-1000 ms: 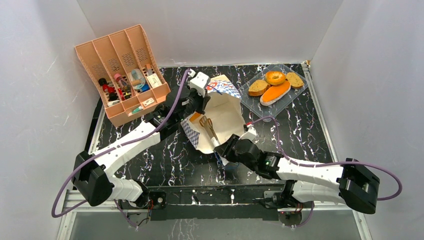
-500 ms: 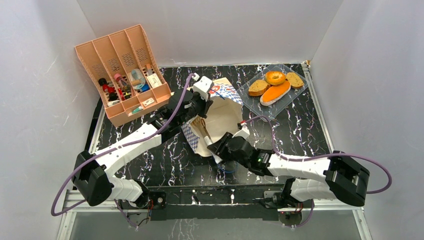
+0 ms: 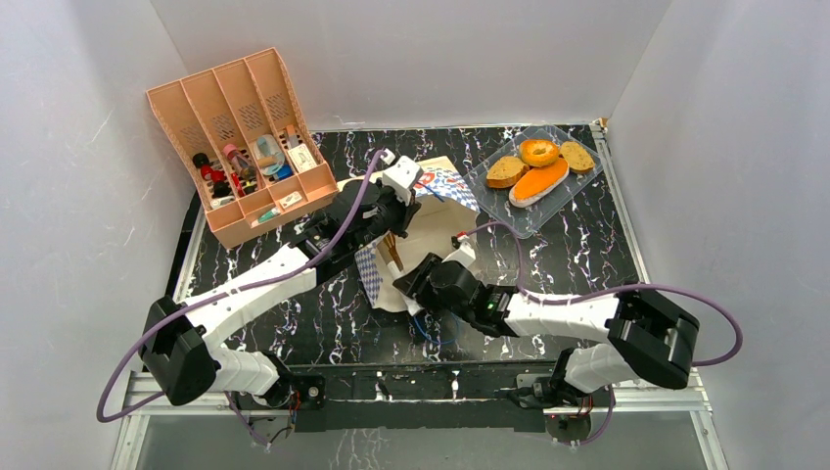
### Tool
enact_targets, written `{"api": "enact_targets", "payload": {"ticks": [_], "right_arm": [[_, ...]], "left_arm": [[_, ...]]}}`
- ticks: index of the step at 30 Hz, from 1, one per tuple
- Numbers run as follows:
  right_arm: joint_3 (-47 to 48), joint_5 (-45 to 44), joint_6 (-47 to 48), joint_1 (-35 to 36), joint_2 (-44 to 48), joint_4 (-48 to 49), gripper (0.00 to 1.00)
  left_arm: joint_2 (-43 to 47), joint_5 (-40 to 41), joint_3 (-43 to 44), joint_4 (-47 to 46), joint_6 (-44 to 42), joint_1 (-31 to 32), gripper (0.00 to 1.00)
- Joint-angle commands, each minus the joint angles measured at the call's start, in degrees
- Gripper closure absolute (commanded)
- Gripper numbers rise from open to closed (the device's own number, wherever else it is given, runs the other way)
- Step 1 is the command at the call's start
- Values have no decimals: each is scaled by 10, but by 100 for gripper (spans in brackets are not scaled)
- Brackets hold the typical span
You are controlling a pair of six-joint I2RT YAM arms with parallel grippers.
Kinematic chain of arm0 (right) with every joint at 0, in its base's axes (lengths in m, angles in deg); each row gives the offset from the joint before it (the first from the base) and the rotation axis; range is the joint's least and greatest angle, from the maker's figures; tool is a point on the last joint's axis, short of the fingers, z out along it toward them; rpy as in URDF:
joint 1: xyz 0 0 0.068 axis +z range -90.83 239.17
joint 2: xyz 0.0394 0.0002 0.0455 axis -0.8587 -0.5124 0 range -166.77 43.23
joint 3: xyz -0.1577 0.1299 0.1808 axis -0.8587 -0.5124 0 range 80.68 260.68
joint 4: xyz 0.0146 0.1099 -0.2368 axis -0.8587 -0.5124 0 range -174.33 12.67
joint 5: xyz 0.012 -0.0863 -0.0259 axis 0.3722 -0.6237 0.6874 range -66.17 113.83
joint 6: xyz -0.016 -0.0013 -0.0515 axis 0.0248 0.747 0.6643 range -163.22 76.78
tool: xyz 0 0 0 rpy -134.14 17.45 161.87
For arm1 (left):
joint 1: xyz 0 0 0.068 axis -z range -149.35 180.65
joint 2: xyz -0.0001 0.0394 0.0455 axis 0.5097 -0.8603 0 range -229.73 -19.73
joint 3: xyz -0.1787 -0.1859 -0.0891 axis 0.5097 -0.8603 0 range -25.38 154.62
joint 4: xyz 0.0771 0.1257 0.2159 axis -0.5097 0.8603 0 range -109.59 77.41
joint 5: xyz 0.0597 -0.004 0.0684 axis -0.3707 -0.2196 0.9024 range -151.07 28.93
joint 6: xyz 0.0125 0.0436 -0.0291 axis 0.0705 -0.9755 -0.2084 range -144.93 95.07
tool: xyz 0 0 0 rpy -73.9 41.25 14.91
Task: Take the fake bread out of the paper bag
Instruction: Take out the fake bread from the paper bag.
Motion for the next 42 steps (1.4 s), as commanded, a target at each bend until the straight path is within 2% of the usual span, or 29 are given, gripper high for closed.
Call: {"api": "enact_targets", "payload": {"ticks": [1,11,20,25,32,33,34,35,42], "right_arm": [[39,-11,3,-6,-14,60,63],[58,16,2,-40,-78,116,63],[67,39,2,-61,-97,156,63],[50,40,2,-61,-69,149,63],[15,15,2,-61,33,102,63],[10,9,111,-62,48,95,63],[5,6,79,-61,64,87,67],[1,3,77,-61,78,79,99],[-22,-5,72,-61,157,23,100]], "left_arm": [[28,-16,-11,-20,1,11,100],[22,-24,-7,-18,2,23,100],[13,-8,-16,-26,0,26,100],[1,22,-23,-54,12,27,100],[-29,114,5,-64,5,26,100],[-45,124,13,-62,0,27,100],[-56,133,20,-61,-2,27,100],[-65,140,27,-61,-4,27,100],[-119,162,72,-86,-8,27,100]]}}
